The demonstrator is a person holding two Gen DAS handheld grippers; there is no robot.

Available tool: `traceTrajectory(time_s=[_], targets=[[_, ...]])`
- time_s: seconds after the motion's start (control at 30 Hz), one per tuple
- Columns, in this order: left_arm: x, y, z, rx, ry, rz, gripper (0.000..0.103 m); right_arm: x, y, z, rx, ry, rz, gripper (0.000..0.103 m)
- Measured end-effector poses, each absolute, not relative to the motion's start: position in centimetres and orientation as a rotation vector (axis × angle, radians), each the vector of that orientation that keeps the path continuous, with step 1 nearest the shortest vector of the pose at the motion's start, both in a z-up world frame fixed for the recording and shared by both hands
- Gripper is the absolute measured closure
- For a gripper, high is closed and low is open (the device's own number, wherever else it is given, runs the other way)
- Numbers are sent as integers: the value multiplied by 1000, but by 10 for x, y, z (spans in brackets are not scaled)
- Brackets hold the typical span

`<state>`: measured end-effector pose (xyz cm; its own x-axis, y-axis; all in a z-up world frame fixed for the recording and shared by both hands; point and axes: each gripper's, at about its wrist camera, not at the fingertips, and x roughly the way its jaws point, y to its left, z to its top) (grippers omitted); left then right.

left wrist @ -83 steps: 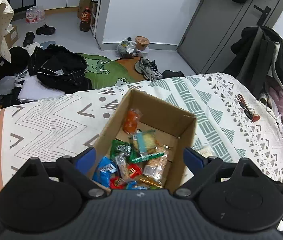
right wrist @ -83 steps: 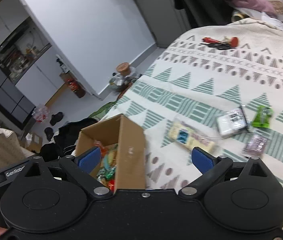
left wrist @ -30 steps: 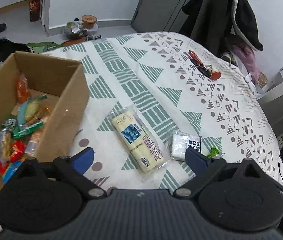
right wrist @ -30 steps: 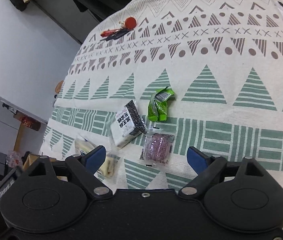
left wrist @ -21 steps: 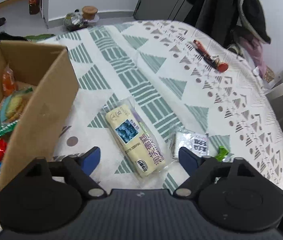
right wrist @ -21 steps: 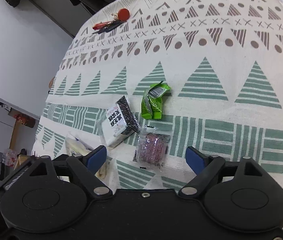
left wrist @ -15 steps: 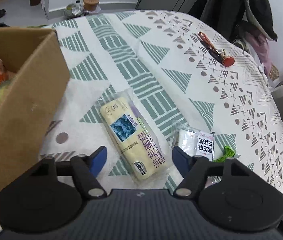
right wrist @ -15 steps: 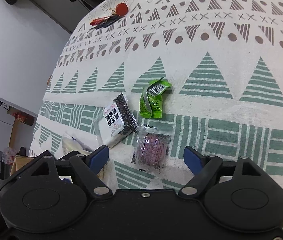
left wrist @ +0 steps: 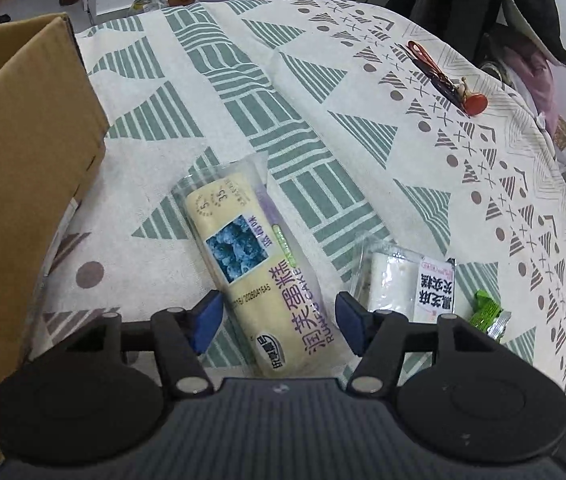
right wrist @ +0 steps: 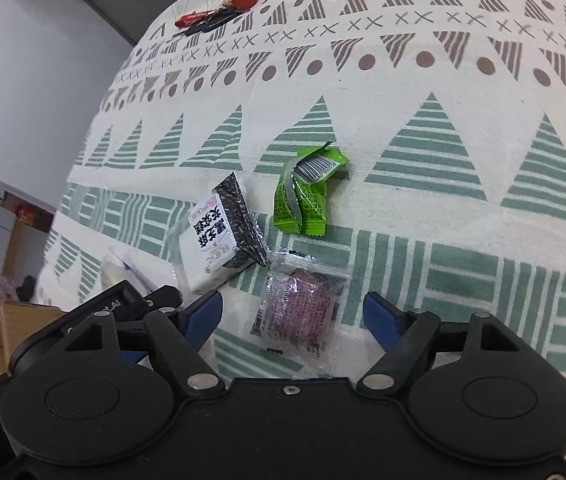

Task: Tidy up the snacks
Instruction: 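Grasp the cream cake bar with the left gripper while the right gripper grasps the purple wrapped snack, then lift the cream cake bar with the left gripper while the right gripper lifts the purple snack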

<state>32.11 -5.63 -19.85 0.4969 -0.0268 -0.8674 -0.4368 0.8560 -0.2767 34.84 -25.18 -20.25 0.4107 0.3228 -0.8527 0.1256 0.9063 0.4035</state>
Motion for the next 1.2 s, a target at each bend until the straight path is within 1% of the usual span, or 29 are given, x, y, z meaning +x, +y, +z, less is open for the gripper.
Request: traceTrajectory(time_s=[0.1, 0.13, 0.23, 0.3, 0.37, 0.5, 0.7, 1.0, 1.2], targets=[[319, -60, -199, -473, 1022, 262, 46, 363, -243, -204, 389, 1140, 103, 28], [318, -60, -199, -471, 1019, 264, 49, 366, -241, -204, 378, 1136, 97, 29], [314, -53, -198, -482, 1017, 265, 63, 366, -236, -203, 327, 1129, 82, 40], [311, -48, -197, -488, 1014, 253, 67, 363, -238, -203, 310, 1127, 72, 54], [308, -46, -196, -491, 1009, 249, 70, 362, -243, -202, 326, 1128, 73, 56], [298, -45, -190, -516, 1001, 245, 73, 358, -245, -199, 341, 1128, 79, 59], [283, -44, -173, -500, 965, 224, 75, 349, -248, -189, 371, 1109, 89, 60], [259, -32, -138, -496, 895, 233, 75, 333, -241, -163, 391, 1037, 159, 61], [243, -24, -122, -495, 862, 248, 75, 319, -236, -141, 414, 948, 233, 61]])
